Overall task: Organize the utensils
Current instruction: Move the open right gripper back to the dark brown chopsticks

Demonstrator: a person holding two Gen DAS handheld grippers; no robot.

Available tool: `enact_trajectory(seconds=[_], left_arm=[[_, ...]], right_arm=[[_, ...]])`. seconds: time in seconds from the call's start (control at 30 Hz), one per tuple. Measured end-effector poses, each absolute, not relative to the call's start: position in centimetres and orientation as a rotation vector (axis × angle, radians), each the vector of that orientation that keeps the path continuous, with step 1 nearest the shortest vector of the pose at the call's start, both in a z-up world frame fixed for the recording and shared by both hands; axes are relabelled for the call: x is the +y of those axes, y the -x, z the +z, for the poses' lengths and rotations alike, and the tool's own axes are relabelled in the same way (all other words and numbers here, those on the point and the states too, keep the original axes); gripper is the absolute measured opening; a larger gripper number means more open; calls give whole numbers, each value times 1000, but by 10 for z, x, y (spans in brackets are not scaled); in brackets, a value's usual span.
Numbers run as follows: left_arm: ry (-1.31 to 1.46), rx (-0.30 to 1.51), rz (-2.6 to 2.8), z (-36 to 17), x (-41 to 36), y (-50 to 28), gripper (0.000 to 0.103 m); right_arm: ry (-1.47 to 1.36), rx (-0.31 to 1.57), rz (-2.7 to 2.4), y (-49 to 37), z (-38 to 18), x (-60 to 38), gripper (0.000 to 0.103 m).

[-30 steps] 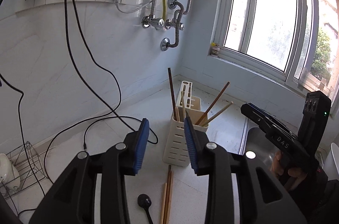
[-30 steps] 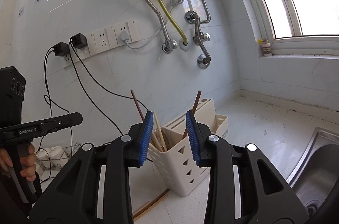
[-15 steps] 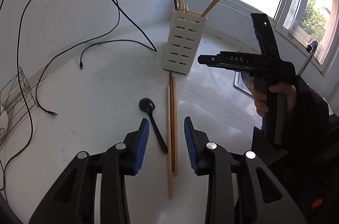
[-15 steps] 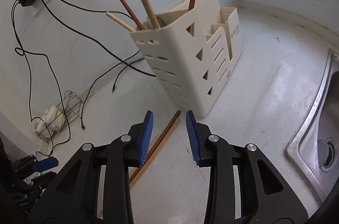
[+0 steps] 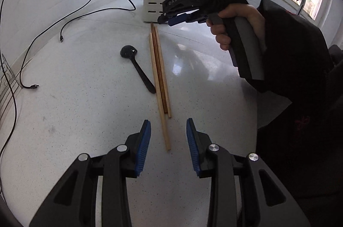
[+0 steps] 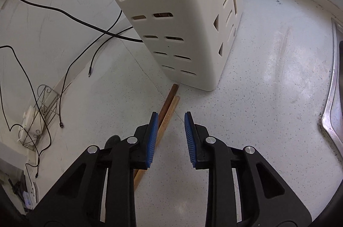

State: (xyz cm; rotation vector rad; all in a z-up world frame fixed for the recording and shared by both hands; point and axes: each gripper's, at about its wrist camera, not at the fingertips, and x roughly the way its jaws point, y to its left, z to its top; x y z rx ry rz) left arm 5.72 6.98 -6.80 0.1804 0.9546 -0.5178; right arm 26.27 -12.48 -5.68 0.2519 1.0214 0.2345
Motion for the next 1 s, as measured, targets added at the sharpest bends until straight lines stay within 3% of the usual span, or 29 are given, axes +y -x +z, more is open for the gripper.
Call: enact_trajectory(seconds=[0.33,0.5,1.0], left_arm=[[-242,959,-541,-73,68,-52,32],[-264,995,-559,-79,64,-56,16],[-261,1031,-486,-79,86,-69,15]], right_arm=[[-24,1051,121,-277,-69,-80,16],[50,1031,93,-280,-71,-66,16],[-51,1057,133,-279,-73,-95,11]])
